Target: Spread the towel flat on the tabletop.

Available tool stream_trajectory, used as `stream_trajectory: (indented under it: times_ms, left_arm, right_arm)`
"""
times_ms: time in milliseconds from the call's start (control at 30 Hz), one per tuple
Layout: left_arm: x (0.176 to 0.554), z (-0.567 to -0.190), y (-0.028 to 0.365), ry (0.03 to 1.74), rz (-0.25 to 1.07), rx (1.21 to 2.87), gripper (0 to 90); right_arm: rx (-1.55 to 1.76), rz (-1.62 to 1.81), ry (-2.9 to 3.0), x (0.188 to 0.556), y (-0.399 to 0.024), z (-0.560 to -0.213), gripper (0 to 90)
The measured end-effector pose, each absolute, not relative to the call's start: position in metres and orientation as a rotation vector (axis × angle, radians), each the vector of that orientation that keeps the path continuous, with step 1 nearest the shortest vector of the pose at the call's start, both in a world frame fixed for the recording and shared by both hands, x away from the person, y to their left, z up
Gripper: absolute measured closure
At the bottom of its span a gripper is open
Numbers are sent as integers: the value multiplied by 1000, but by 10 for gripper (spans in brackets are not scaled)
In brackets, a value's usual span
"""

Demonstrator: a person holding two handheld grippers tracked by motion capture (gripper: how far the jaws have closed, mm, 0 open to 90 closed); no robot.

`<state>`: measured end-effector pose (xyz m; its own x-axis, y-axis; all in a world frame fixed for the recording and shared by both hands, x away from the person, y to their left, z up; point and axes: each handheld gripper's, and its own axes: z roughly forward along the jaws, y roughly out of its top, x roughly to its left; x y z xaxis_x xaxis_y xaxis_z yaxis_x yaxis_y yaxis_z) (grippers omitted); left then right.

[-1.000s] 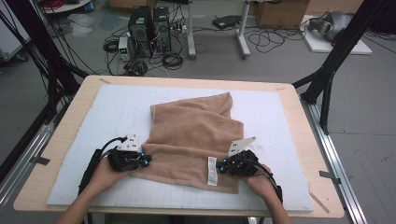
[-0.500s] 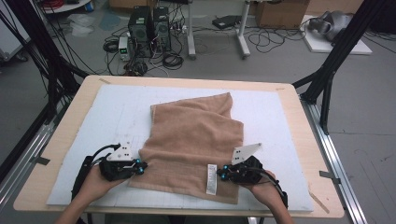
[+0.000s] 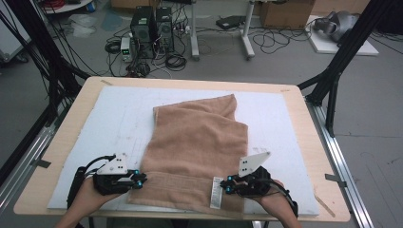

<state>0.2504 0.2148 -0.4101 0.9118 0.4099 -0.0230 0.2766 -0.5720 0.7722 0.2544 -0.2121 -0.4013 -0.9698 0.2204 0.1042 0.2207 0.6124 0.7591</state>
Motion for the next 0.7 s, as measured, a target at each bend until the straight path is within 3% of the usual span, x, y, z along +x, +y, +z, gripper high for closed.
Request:
stream_trajectory:
  times_ms: [233,300,400,500,700]
  left_arm:
    - [275,-417,206,542,243,2218,668]
    - [282,-423,202,579,301,2238,583]
    - [292,-431,198,592,300,2274,562]
    - [297,-437,194,586,266,2300,600]
    - [291,-436,192,525,284,2323,825]
  right_arm:
    - [-510,-1344,-2900,274,-217,-402,620]
    - [-552,-1316,-2907,283,-217,-411,593]
    - [-596,-1293,-2878,292,-217,-426,594]
    - [-598,-1228,-2894,295,-214,-437,642]
    - [-569,-1233,-2876,297,-212,-443,810]
